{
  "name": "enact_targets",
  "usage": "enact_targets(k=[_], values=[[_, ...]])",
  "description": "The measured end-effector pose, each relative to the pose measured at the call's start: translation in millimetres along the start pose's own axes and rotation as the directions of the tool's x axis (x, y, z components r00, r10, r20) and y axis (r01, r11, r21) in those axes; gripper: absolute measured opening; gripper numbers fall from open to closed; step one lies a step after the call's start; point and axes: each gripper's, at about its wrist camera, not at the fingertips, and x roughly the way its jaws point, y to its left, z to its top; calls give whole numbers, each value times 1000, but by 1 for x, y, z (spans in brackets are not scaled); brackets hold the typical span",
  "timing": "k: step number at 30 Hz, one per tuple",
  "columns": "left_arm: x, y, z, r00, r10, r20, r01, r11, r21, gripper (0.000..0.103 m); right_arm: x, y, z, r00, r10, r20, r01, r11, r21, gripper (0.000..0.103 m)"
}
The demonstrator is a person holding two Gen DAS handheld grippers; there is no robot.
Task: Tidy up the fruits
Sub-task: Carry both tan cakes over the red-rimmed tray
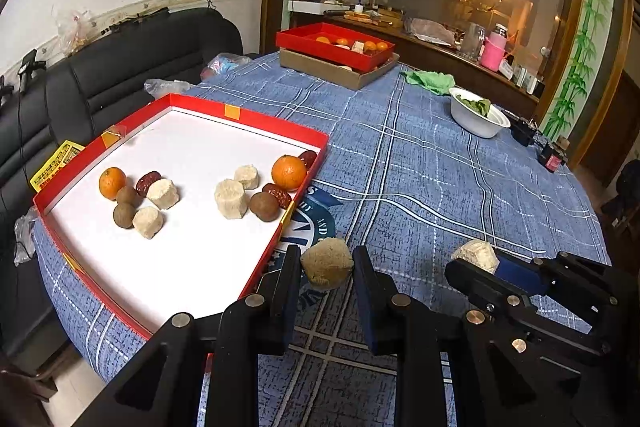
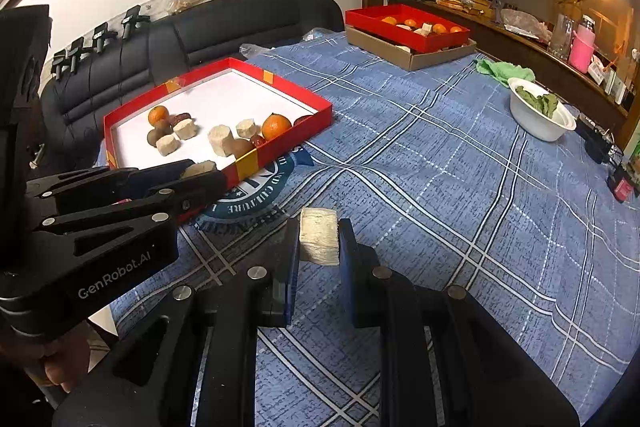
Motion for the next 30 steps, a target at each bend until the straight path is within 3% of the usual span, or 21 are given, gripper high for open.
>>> enact_targets(k=[30], values=[[-9,11,-1,999,22,24,-21,999,-37,25,-5,-2,-1,1000,5,21,-6,1000,13,17]])
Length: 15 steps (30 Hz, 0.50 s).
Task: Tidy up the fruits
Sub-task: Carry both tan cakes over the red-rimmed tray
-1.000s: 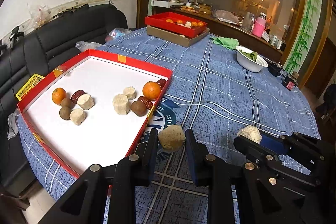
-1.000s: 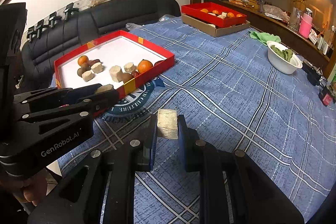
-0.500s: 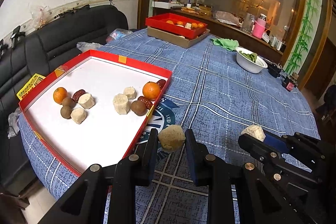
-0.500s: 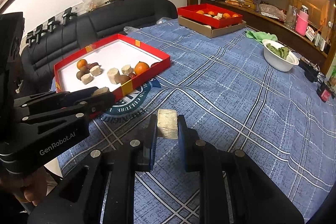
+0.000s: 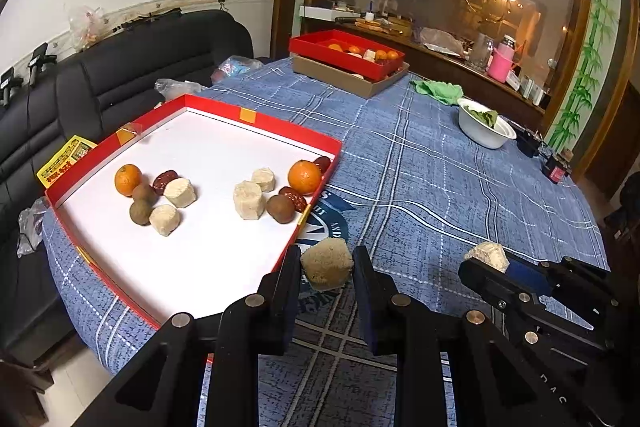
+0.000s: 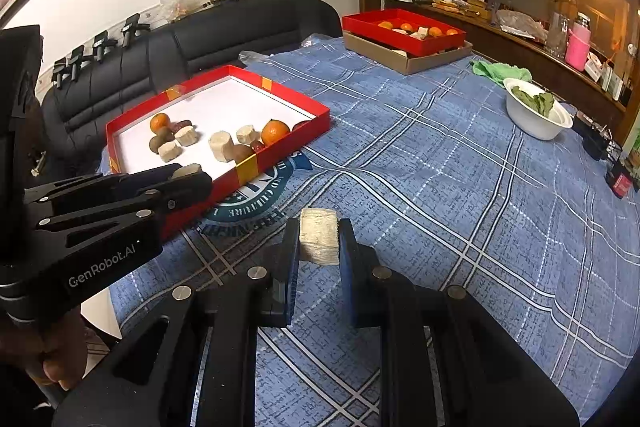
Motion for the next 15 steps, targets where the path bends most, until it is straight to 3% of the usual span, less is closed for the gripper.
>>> enact_targets(k=[15], values=[[-2,32,6,999,43,13,-43,998,-53,25,10,28,22,999,39,11,-38,998,-50,17]])
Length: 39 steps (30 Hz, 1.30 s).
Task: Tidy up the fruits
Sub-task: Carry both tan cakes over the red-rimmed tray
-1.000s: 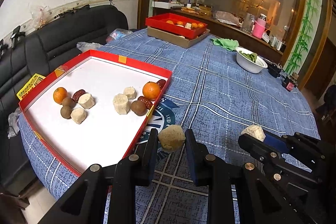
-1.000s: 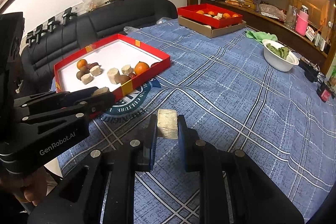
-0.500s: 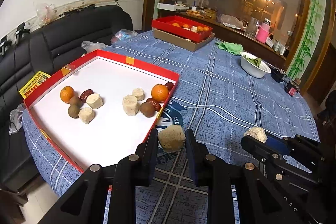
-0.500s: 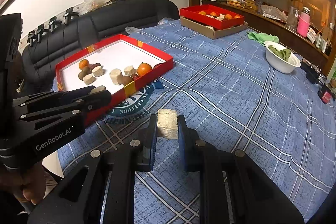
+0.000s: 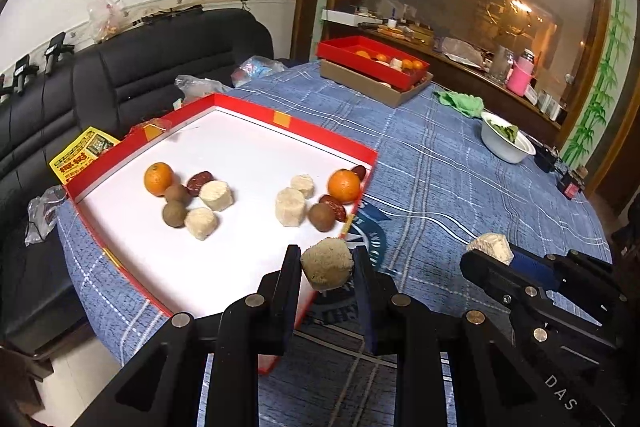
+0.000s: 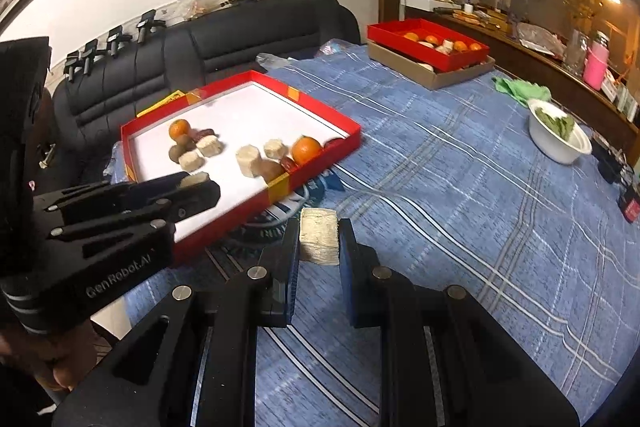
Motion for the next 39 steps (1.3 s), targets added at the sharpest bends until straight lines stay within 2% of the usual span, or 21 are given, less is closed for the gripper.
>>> enact_targets(k=[9,18,30,39], values=[[9,34,11,998,58,4,-58,997,-49,25,21,23,26,1000,30,4,-30,999,-41,17],[26,61,23,993,116,-10,-117,990,-80,25,59,40,65,999,49,-3,-49,997,-56,17],[52,88,48,983,181,-23,-183,978,-106,25,127,54,96,996,51,-75,-56,997,-59,18],[67,103,60,978,205,-36,-208,969,-129,24,157,54,111,993,37,-111,-43,998,-54,18]])
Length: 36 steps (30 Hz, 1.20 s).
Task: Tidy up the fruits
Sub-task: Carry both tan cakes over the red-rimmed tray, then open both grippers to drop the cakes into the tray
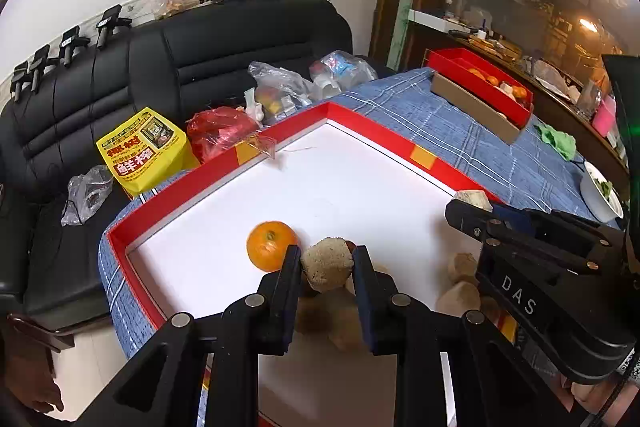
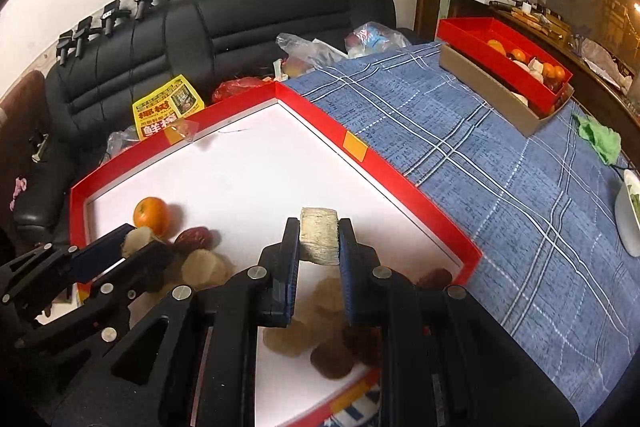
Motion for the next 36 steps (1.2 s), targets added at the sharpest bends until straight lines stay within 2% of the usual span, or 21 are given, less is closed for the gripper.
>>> enact_targets(k=[7,16,25,31,36], values=[[13,5,3,1000,9,-15,-9,1000,-6,24,19,6,10,1000,-2,-22,2,1000,-5,18],[10,12,15,999,24,26,-24,999,-23,24,37,15,26,999,-5,-39,4,1000,-18,18],[19,2,33,1000,-6,9,6,1000,15,24,49,5,31,998,-12,-61,13,1000,15,18],[41,4,52,999,46,-8,-46,999,12,24,50,-4,26,997,-28,-77,29,999,15,18],[54,4,55,998,58,-38,-58,998,10,25,44,-8,22,997,-34,-76,35,999,12,17]])
